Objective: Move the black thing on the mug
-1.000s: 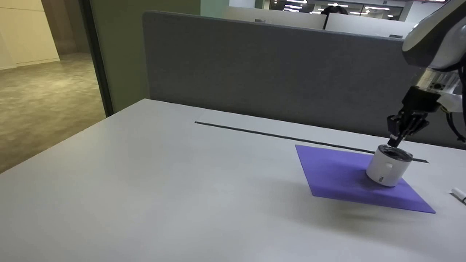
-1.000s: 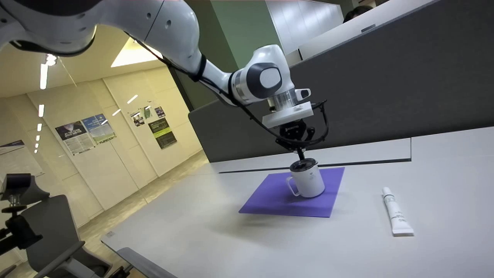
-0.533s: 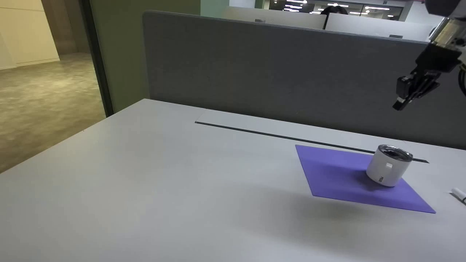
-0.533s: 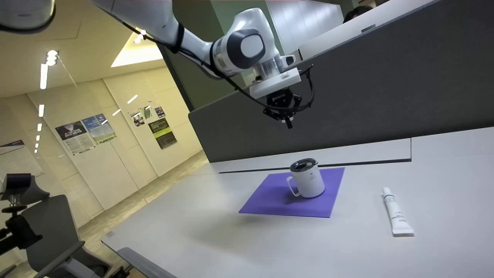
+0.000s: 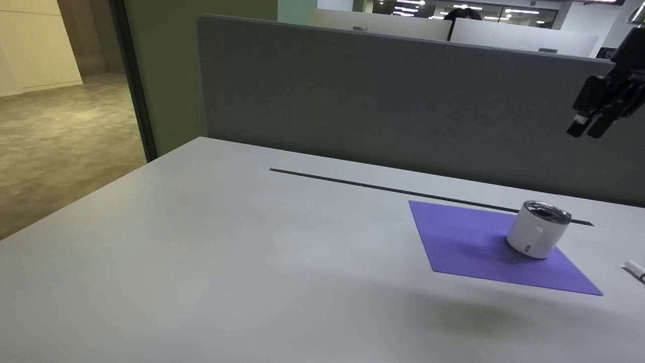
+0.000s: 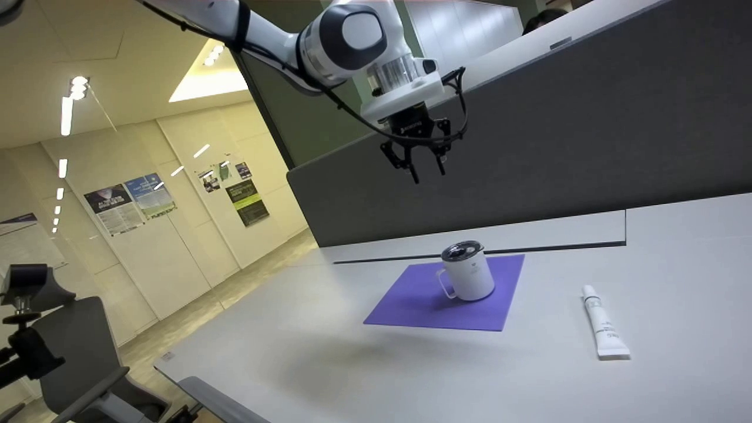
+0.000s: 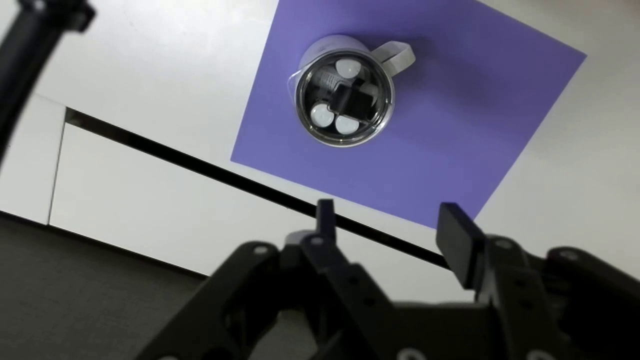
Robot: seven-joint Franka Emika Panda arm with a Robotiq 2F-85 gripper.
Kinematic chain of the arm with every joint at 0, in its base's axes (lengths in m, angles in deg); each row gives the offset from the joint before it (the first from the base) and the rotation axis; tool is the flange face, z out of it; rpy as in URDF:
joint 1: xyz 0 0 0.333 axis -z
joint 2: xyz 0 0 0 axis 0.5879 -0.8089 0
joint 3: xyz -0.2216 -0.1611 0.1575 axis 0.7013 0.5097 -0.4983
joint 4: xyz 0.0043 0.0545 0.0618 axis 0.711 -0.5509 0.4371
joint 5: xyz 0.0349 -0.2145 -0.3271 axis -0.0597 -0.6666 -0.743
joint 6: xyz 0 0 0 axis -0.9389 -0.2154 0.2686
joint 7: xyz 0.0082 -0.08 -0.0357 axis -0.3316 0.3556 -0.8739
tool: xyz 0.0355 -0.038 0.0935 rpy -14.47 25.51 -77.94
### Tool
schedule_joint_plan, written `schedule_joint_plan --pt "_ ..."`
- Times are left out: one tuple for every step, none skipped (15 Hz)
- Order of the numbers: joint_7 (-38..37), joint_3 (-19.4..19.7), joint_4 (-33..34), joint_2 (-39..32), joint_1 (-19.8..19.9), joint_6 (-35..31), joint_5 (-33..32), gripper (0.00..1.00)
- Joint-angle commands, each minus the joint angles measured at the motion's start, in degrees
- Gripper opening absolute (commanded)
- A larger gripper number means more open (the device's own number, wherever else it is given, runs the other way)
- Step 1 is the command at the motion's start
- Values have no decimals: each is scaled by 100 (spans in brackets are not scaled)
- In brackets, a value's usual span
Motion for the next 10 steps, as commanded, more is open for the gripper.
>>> schedule_joint_plan --pt "25 185 -224 237 -124 82 12 87" --pt "6 211 -240 243 -145 79 -12 95" --pt "3 230 -252 243 -165 66 -40 99" --pt "5 244 -261 239 -177 58 -48 100" --pt "-6 262 -271 238 -194 57 -58 100" --pt "-46 284 -280 235 -217 55 -82 100" --pt "-77 300 -284 237 -229 86 -85 100" --pt "25 268 -135 58 -208 22 13 100" --pt "23 281 -143 58 -221 21 10 100" --pt "22 286 -148 58 -225 21 8 100"
